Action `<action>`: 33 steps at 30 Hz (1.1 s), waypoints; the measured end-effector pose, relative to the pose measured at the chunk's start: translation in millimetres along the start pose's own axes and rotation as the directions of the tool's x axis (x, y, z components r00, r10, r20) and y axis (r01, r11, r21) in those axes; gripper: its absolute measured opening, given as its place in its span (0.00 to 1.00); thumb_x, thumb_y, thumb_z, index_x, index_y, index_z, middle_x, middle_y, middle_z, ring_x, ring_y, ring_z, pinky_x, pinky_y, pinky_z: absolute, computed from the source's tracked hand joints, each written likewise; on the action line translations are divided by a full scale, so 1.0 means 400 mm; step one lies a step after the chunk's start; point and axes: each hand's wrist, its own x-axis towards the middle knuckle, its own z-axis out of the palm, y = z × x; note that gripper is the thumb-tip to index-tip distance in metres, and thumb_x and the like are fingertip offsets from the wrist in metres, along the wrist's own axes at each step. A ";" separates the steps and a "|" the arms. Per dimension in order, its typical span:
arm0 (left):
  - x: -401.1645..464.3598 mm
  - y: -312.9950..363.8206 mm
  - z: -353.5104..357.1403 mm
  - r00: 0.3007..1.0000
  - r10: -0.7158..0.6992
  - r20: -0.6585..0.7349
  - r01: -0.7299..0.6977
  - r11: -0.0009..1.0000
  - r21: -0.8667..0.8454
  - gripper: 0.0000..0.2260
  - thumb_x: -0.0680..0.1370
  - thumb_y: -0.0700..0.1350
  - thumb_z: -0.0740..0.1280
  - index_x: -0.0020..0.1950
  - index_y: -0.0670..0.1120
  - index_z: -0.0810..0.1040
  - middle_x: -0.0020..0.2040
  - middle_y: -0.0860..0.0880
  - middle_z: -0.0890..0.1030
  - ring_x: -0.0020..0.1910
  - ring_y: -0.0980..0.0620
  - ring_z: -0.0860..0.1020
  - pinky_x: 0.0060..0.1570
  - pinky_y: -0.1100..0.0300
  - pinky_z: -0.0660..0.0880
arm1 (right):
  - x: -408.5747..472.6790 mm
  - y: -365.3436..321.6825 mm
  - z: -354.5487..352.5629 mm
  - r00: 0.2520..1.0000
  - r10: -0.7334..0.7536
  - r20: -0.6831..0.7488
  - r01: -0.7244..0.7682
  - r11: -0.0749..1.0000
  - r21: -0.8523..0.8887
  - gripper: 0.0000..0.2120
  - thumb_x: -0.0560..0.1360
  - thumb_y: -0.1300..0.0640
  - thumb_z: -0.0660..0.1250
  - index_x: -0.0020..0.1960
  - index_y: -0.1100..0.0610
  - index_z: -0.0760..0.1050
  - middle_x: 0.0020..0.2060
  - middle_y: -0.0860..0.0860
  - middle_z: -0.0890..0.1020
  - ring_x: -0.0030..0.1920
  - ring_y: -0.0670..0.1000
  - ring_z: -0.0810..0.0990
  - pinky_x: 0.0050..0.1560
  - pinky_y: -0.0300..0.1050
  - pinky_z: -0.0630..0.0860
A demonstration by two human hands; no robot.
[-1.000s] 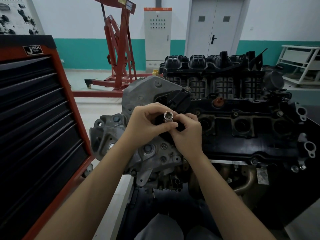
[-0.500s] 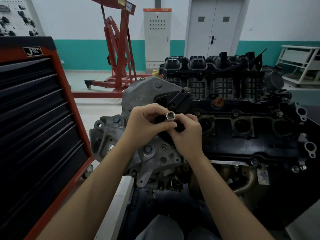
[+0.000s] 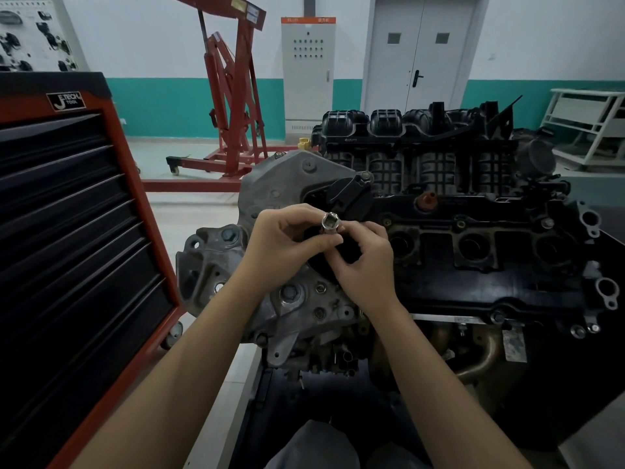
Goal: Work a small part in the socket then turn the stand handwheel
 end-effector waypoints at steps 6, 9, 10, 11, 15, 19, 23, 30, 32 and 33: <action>0.000 0.001 -0.004 0.998 -0.012 0.054 0.013 1.000 -0.004 0.10 0.72 0.29 0.71 0.53 0.33 0.81 0.47 0.41 0.83 0.49 0.51 0.82 0.53 0.59 0.77 | -0.005 0.006 0.001 0.998 0.064 -0.002 -0.064 0.998 0.016 0.09 0.71 0.60 0.73 0.50 0.60 0.82 0.41 0.44 0.81 0.51 0.54 0.76 0.55 0.42 0.70; -0.002 0.002 0.002 0.999 0.033 0.001 -0.033 0.997 0.075 0.08 0.69 0.35 0.75 0.47 0.40 0.82 0.44 0.41 0.83 0.44 0.49 0.82 0.54 0.56 0.78 | -0.002 -0.003 0.001 0.998 0.061 -0.013 -0.061 0.998 0.034 0.07 0.71 0.56 0.71 0.46 0.58 0.82 0.41 0.45 0.83 0.50 0.52 0.78 0.56 0.35 0.67; -0.002 0.002 0.002 0.999 0.032 -0.015 -0.031 0.998 0.062 0.09 0.68 0.36 0.75 0.47 0.42 0.82 0.43 0.42 0.83 0.44 0.50 0.82 0.55 0.56 0.78 | -0.001 -0.006 0.000 0.999 0.051 -0.016 -0.050 0.998 0.042 0.06 0.71 0.56 0.71 0.45 0.58 0.82 0.41 0.44 0.82 0.51 0.44 0.77 0.56 0.37 0.67; -0.001 0.002 0.001 0.999 0.032 -0.016 -0.031 0.998 0.045 0.09 0.69 0.36 0.75 0.48 0.43 0.82 0.44 0.43 0.83 0.45 0.52 0.82 0.55 0.57 0.78 | -0.002 -0.006 -0.001 0.999 0.033 -0.016 -0.032 0.999 0.041 0.06 0.71 0.56 0.71 0.46 0.58 0.82 0.41 0.44 0.82 0.50 0.38 0.76 0.57 0.42 0.69; 0.001 -0.002 -0.004 0.999 -0.010 0.052 0.011 1.000 -0.028 0.11 0.72 0.30 0.71 0.53 0.37 0.81 0.47 0.42 0.83 0.49 0.51 0.82 0.54 0.59 0.77 | -0.004 0.003 -0.001 0.999 0.032 0.016 -0.032 0.999 0.006 0.09 0.71 0.60 0.72 0.51 0.60 0.82 0.42 0.50 0.84 0.50 0.49 0.75 0.55 0.52 0.73; 0.000 -0.003 -0.003 0.998 0.019 0.053 -0.019 1.000 0.004 0.11 0.71 0.31 0.73 0.53 0.38 0.81 0.47 0.41 0.82 0.49 0.45 0.82 0.54 0.53 0.78 | -0.003 0.002 -0.001 0.995 0.098 0.015 -0.099 0.995 0.029 0.05 0.71 0.60 0.73 0.47 0.60 0.82 0.40 0.48 0.83 0.50 0.58 0.76 0.55 0.43 0.69; 0.000 -0.006 0.001 0.999 0.045 0.005 -0.045 0.998 0.036 0.11 0.70 0.35 0.75 0.49 0.45 0.81 0.45 0.43 0.83 0.46 0.48 0.82 0.55 0.57 0.77 | -0.002 -0.007 -0.004 0.998 0.068 0.012 -0.068 0.997 0.033 0.05 0.71 0.58 0.72 0.46 0.58 0.81 0.41 0.48 0.84 0.49 0.51 0.77 0.57 0.45 0.69; 0.003 -0.007 -0.002 0.999 0.015 0.036 -0.015 1.000 -0.020 0.12 0.72 0.32 0.72 0.53 0.44 0.81 0.48 0.48 0.83 0.50 0.50 0.83 0.53 0.58 0.77 | -0.002 0.000 -0.004 0.991 0.129 0.022 -0.130 0.991 0.030 0.10 0.72 0.61 0.73 0.52 0.60 0.82 0.43 0.47 0.82 0.55 0.55 0.74 0.56 0.49 0.73; 0.002 -0.008 0.000 0.999 0.036 0.011 -0.036 0.999 0.023 0.13 0.70 0.32 0.74 0.52 0.43 0.81 0.47 0.47 0.83 0.48 0.52 0.83 0.53 0.59 0.77 | -0.001 -0.005 -0.002 0.993 0.121 0.002 -0.121 0.992 0.042 0.07 0.71 0.60 0.74 0.48 0.59 0.82 0.42 0.47 0.82 0.53 0.55 0.75 0.55 0.52 0.73; 0.001 -0.008 0.000 1.000 0.031 -0.001 -0.031 0.999 0.022 0.13 0.70 0.31 0.74 0.52 0.42 0.81 0.46 0.47 0.83 0.48 0.53 0.83 0.53 0.60 0.77 | -0.001 -0.007 -0.001 0.993 0.116 -0.006 -0.116 0.992 0.046 0.06 0.70 0.60 0.74 0.47 0.59 0.82 0.41 0.46 0.82 0.53 0.53 0.75 0.55 0.53 0.73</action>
